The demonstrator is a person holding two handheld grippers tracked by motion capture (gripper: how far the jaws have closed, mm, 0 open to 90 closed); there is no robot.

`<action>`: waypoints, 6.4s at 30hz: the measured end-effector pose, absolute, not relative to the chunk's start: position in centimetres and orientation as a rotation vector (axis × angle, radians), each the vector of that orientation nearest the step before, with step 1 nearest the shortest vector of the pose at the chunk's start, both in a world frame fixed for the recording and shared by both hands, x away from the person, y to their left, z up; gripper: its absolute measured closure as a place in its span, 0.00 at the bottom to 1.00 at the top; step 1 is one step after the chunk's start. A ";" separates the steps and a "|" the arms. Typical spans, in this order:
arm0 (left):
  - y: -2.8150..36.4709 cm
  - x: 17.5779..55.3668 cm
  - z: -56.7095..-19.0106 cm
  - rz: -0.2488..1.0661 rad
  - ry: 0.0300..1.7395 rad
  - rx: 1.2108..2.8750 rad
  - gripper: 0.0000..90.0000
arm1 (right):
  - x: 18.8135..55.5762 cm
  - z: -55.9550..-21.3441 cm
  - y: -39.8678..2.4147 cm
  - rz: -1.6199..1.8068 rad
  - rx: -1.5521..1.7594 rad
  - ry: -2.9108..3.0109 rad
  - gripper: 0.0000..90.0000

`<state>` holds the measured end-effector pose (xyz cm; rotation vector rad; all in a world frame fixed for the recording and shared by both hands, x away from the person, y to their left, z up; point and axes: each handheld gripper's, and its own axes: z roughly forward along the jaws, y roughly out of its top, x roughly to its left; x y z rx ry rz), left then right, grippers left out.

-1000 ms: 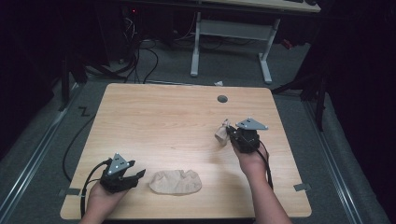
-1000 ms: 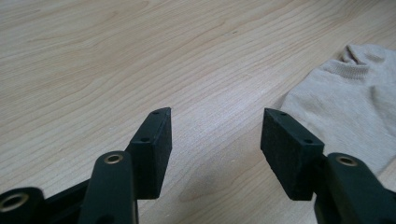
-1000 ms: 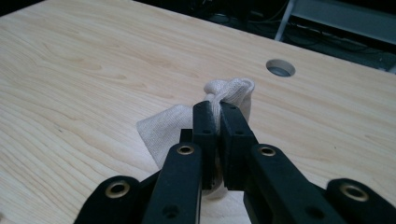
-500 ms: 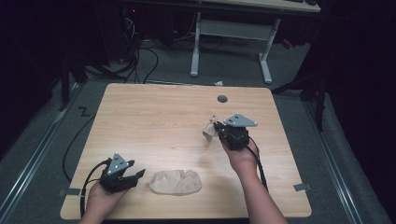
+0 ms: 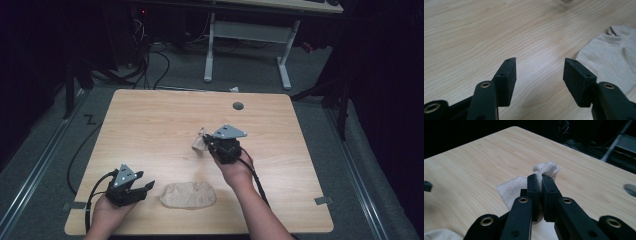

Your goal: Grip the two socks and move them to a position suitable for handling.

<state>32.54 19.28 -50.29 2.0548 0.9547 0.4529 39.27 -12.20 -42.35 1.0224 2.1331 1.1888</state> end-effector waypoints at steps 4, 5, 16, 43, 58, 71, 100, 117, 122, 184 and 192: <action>19.4 32.6 -50.2 0.454 0.957 2.049 0.50 | 39.2 -42.8 -9.6 1.204 0.973 2.183 0.96; 19.4 32.6 -50.2 0.455 0.957 2.050 0.49 | 39.2 -42.9 -8.9 1.212 0.963 2.192 0.96; 19.7 32.5 -50.1 0.454 0.959 2.042 0.50 | 39.4 -44.3 -5.6 1.245 0.940 2.281 0.96; 19.3 32.6 -50.4 0.456 0.958 2.059 0.50 | 39.0 -50.5 -12.7 1.058 1.131 2.329 0.94; 19.1 33.3 -51.2 0.450 0.993 2.076 0.50 | 38.3 -51.9 -15.0 0.982 1.157 2.273 0.79; 18.9 33.3 -51.3 0.446 0.999 2.076 0.50 | 37.2 -52.5 -15.0 0.936 1.177 2.329 0.91; 12.0 42.8 -51.7 0.370 1.039 2.059 0.61 | 39.4 -51.7 -18.0 1.086 1.306 2.221 0.83; 11.5 42.6 -52.8 0.418 1.077 2.075 0.96 | 40.9 -52.8 -16.0 1.022 1.324 2.281 0.85; 12.0 41.9 -52.2 0.440 1.060 2.046 0.97 | 40.5 -52.3 -15.9 1.044 1.287 2.270 0.93; 15.3 29.8 -48.9 0.398 0.882 2.067 0.97 | 30.0 -49.1 -15.3 1.143 0.977 2.332 0.93; 14.6 29.3 -49.5 0.406 0.860 2.122 0.97 | 29.3 -49.8 -15.2 1.129 0.994 2.366 0.93</action>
